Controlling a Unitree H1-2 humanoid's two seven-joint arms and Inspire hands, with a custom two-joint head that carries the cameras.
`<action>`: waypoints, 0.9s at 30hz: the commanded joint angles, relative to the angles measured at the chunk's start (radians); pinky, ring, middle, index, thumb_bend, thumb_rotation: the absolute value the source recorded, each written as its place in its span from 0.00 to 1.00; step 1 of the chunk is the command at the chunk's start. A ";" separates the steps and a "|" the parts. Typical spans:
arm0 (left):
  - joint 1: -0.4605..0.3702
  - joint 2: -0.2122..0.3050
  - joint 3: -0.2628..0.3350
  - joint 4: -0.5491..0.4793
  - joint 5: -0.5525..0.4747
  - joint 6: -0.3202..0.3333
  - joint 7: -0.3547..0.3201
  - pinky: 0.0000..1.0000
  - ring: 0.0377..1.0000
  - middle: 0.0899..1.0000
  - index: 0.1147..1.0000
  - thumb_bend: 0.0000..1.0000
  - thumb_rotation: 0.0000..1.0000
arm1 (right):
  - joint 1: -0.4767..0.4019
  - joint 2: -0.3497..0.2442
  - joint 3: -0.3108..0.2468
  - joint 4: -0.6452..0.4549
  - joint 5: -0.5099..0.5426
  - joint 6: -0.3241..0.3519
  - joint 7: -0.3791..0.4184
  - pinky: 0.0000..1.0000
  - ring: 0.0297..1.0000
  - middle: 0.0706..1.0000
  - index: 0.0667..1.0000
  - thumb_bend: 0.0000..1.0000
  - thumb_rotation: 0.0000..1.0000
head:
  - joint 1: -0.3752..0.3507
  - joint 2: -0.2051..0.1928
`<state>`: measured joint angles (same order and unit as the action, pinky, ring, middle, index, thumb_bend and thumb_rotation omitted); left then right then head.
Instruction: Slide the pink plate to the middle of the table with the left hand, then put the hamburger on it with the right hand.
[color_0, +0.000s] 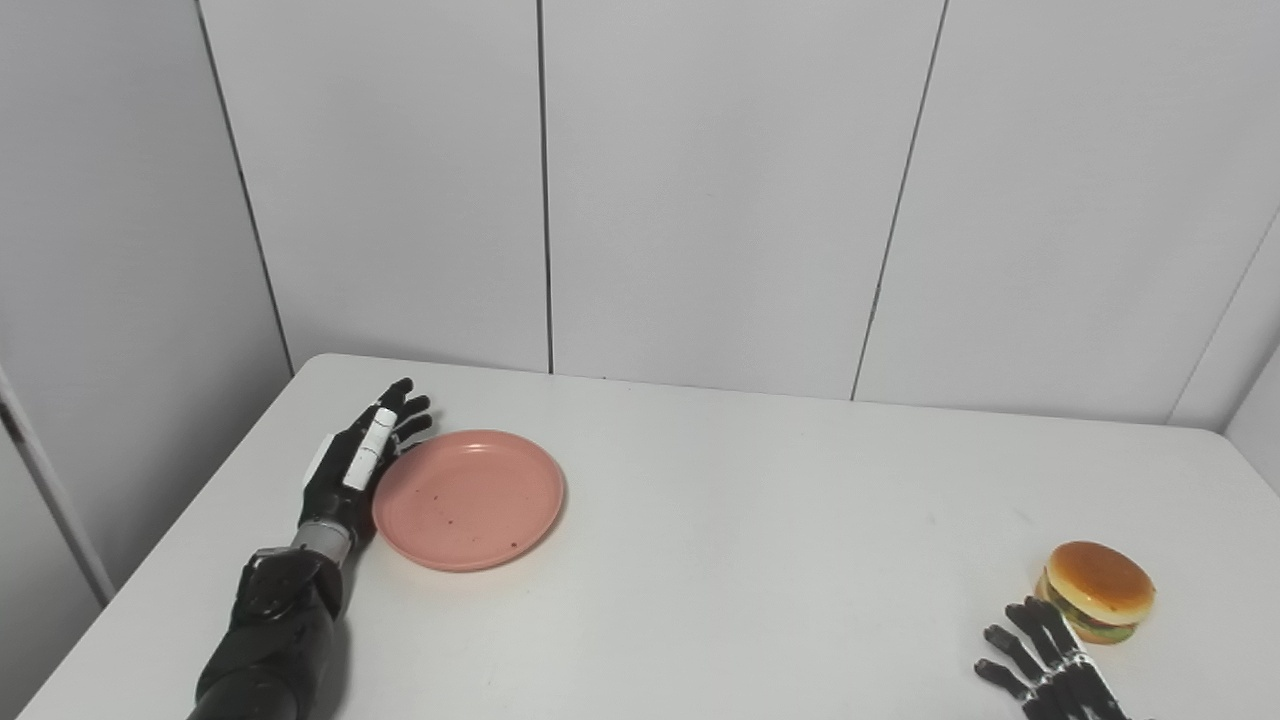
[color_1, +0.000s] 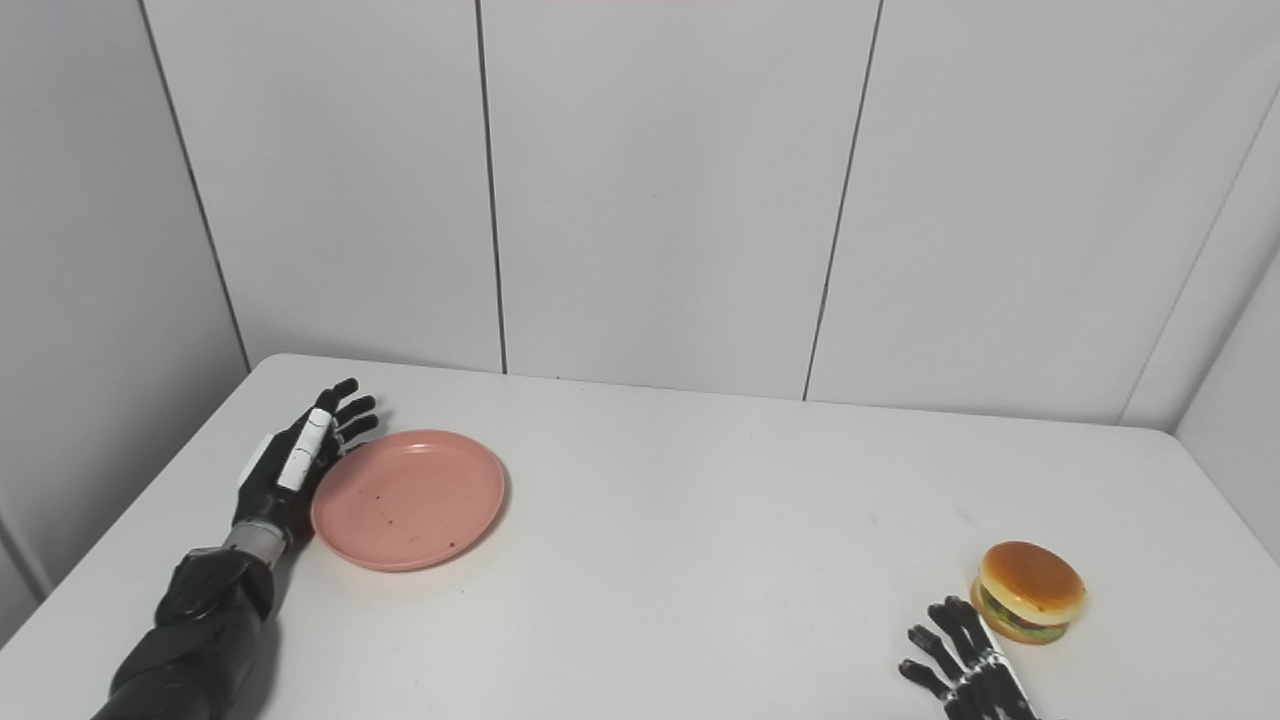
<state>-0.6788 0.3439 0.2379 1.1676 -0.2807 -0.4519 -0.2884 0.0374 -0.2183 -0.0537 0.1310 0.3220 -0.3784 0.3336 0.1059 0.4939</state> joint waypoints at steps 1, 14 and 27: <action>-0.016 -0.022 -0.003 -0.004 0.005 -0.018 -0.021 0.76 0.86 0.85 0.85 0.96 0.76 | 0.005 0.007 0.015 0.066 -0.028 0.113 -0.025 0.82 0.89 0.93 0.93 0.96 0.89 | 0.000 0.001; 0.005 -0.090 -0.007 -0.052 0.020 -0.018 -0.009 0.77 0.87 0.85 0.87 0.93 0.77 | 0.011 0.021 0.033 0.032 -0.055 0.132 -0.051 0.81 0.88 0.93 0.93 0.97 0.90 | -0.026 0.008; 0.029 -0.144 -0.027 -0.128 0.054 -0.014 0.027 0.76 0.85 0.82 0.86 0.93 0.77 | 0.017 0.030 0.055 -0.009 -0.082 0.163 -0.091 0.80 0.87 0.93 0.93 0.98 0.91 | -0.065 0.024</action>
<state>-0.6641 0.2224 0.2179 1.0459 -0.2328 -0.4517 -0.2693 0.0478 -0.2094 -0.0293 0.0842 0.2659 -0.3324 0.2458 0.0399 0.5170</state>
